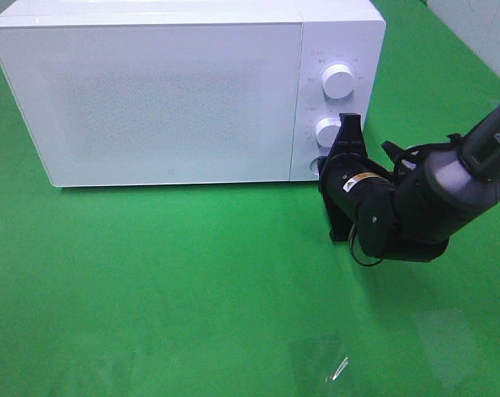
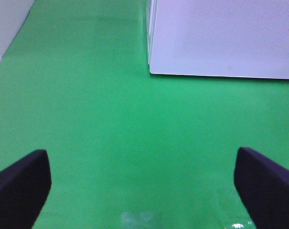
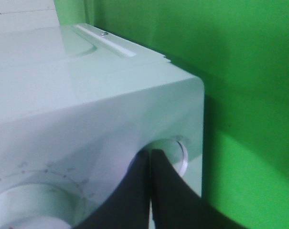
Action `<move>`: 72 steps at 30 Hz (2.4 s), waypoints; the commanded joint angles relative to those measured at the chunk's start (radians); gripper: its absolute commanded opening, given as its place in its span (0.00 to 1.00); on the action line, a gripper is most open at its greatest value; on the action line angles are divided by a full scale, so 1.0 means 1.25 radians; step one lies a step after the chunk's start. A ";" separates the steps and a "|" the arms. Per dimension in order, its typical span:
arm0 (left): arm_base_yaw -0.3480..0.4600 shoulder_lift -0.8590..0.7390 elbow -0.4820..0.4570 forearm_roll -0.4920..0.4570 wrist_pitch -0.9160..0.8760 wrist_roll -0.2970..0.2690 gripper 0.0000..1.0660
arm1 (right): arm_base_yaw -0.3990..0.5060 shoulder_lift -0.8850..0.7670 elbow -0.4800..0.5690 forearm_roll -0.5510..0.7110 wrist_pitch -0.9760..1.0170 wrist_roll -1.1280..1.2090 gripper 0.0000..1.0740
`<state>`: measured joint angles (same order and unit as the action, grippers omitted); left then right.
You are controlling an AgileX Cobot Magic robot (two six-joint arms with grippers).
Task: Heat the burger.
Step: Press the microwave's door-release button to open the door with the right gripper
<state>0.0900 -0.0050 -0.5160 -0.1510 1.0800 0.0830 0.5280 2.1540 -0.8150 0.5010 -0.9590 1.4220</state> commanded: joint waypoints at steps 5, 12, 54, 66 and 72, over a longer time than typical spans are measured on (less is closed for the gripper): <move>0.002 -0.012 -0.001 0.000 -0.010 0.000 0.92 | -0.003 -0.002 -0.010 0.045 -0.086 -0.034 0.00; 0.002 -0.012 -0.001 0.000 -0.010 0.000 0.92 | -0.003 -0.002 -0.018 0.048 -0.153 -0.014 0.00; 0.002 -0.012 -0.001 0.000 -0.010 0.000 0.92 | -0.003 0.048 -0.184 0.124 -0.362 -0.028 0.00; 0.002 -0.012 -0.001 0.000 -0.010 0.000 0.92 | -0.002 0.048 -0.181 0.103 -0.303 -0.032 0.00; 0.002 -0.012 -0.001 0.000 -0.010 0.000 0.92 | -0.001 0.026 -0.119 0.080 -0.242 -0.032 0.00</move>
<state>0.0900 -0.0050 -0.5160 -0.1510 1.0800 0.0830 0.5730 2.2120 -0.9100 0.6740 -0.9890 1.3990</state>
